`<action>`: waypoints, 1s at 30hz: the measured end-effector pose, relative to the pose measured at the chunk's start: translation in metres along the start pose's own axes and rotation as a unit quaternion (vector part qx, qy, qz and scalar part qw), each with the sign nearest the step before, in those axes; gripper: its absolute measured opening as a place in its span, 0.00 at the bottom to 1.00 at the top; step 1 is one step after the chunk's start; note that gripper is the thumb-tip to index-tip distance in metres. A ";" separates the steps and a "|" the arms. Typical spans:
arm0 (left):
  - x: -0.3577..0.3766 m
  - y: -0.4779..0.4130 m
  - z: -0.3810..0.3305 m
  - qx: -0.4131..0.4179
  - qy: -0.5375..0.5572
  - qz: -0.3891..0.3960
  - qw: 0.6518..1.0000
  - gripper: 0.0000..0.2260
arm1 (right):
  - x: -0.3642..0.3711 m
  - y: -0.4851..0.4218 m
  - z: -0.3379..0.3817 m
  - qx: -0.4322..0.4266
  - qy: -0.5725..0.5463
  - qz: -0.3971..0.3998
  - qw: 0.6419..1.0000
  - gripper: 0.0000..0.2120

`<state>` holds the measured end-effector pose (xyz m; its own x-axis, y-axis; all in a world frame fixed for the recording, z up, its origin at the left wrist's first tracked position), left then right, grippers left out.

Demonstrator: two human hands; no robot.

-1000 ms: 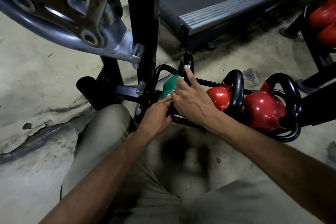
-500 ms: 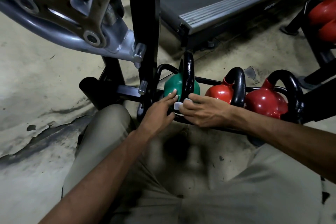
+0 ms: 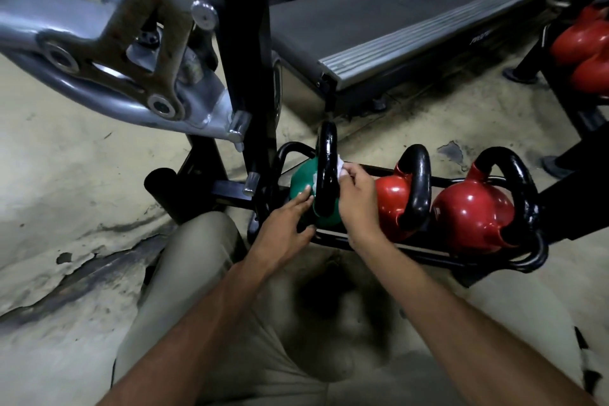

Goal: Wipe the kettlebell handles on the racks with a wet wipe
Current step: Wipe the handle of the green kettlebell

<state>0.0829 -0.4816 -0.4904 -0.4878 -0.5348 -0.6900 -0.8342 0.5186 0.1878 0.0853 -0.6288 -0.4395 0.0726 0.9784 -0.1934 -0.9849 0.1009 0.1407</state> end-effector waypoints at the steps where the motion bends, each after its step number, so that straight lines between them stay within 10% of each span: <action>1: -0.001 0.000 -0.001 -0.002 -0.003 -0.002 1.000 0.28 | 0.001 -0.005 0.003 0.044 -0.084 0.019 0.995 0.14; 7: 0.001 0.000 -0.002 -0.001 -0.001 -0.001 1.000 0.27 | 0.007 -0.082 0.020 0.205 -0.404 0.027 0.891 0.21; 10: 0.000 0.001 -0.001 -0.002 0.002 -0.004 1.000 0.28 | 0.004 -0.103 0.008 0.158 -0.301 -0.089 0.936 0.13; 14: 0.000 0.001 0.000 0.000 -0.005 -0.004 1.000 0.28 | -0.001 -0.080 0.038 -0.054 0.114 -0.131 0.983 0.07; 16: -0.001 0.001 -0.001 0.003 -0.015 0.000 1.000 0.28 | 0.006 -0.084 0.056 -0.160 0.300 -0.047 0.939 0.07; 19: -0.001 0.001 0.000 0.009 -0.021 0.004 1.000 0.29 | 0.022 -0.088 0.079 -0.166 0.585 0.126 0.784 0.09; 24: -0.007 0.004 -0.004 0.029 0.008 -0.016 0.999 0.27 | 0.028 -0.037 0.081 -0.225 0.680 0.262 0.647 0.10; 27: -0.013 0.015 -0.013 0.060 0.032 -0.057 0.996 0.23 | 0.017 0.003 0.072 -0.300 0.636 0.280 0.653 0.08; 30: -0.021 0.029 -0.026 0.075 0.052 -0.103 0.990 0.21 | -0.005 0.022 0.068 -0.333 0.545 0.212 0.740 0.11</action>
<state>0.0626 -0.4729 -0.4525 -0.3418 -0.7019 -0.6250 -0.8750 0.4803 -0.0609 0.0739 -0.6195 -0.3691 -0.0777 0.1336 -0.9880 -0.7687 -0.6391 -0.0260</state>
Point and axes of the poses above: each hand's wrist, its own y-axis away from the middle knuckle, its own x-axis out of the palm, z = x × y, the point moved 5 cm from there along -y, towards the middle knuckle, and after that the axes turned 15 degrees about z, right-handed, at the moved point
